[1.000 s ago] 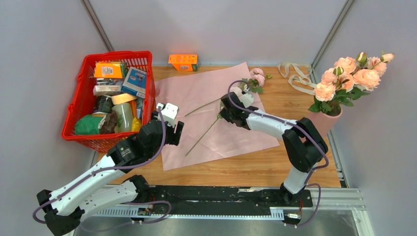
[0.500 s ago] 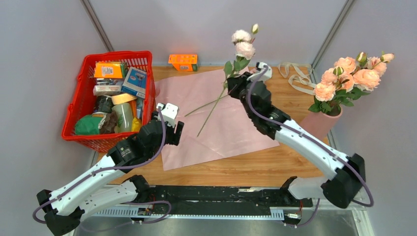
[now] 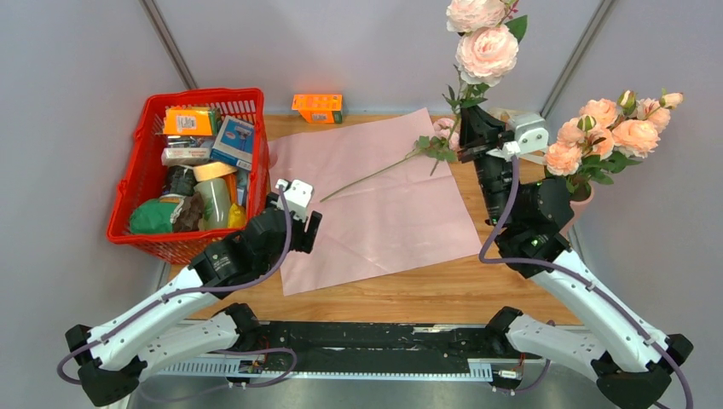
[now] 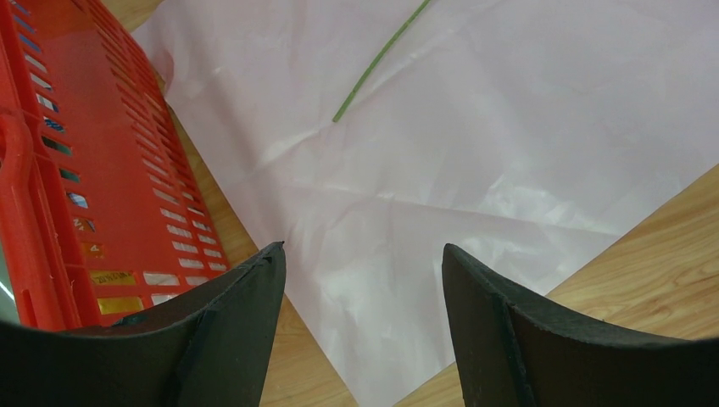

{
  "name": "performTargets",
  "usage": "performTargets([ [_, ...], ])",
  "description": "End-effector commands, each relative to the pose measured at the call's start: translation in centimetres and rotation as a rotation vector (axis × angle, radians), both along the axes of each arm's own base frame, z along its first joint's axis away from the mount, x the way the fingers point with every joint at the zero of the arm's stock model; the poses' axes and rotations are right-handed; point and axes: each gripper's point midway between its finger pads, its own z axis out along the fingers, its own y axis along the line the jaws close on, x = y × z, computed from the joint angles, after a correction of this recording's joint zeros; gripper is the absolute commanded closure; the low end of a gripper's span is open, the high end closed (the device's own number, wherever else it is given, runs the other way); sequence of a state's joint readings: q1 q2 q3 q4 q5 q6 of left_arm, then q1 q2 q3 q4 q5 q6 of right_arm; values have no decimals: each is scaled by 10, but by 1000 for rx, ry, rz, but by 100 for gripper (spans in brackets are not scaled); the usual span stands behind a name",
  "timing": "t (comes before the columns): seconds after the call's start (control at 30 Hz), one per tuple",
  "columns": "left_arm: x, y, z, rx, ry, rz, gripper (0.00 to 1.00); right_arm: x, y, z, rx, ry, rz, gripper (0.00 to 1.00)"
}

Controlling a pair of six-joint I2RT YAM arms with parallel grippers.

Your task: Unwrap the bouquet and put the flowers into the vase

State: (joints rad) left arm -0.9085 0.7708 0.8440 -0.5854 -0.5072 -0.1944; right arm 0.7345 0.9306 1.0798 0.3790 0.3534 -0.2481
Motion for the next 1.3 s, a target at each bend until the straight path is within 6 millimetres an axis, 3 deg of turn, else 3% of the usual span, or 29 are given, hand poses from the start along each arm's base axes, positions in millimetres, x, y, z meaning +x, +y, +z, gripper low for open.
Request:
performTargets([
  [0.0,2,-1,1,-3,-13,4,24,-18,-44,37,-165,-128,-221,100],
  [0.27,3,-2,-1,7,-8,5,24,-54,-124,49,-196,-129,-504,100],
  [0.5,2,-4,-3,14,-1,-4,24,-45,-149,40,-301,-61,-687,100],
  [0.73,2,-5,-5,27,2,-1,24,-57,-185,37,-272,-37,-797,100],
  [1.03,3,-6,-7,38,8,-2,24,-60,-185,44,-269,-28,-761,100],
  [1.27,2,-5,-7,34,6,1,24,-48,-190,38,-320,-19,-806,100],
])
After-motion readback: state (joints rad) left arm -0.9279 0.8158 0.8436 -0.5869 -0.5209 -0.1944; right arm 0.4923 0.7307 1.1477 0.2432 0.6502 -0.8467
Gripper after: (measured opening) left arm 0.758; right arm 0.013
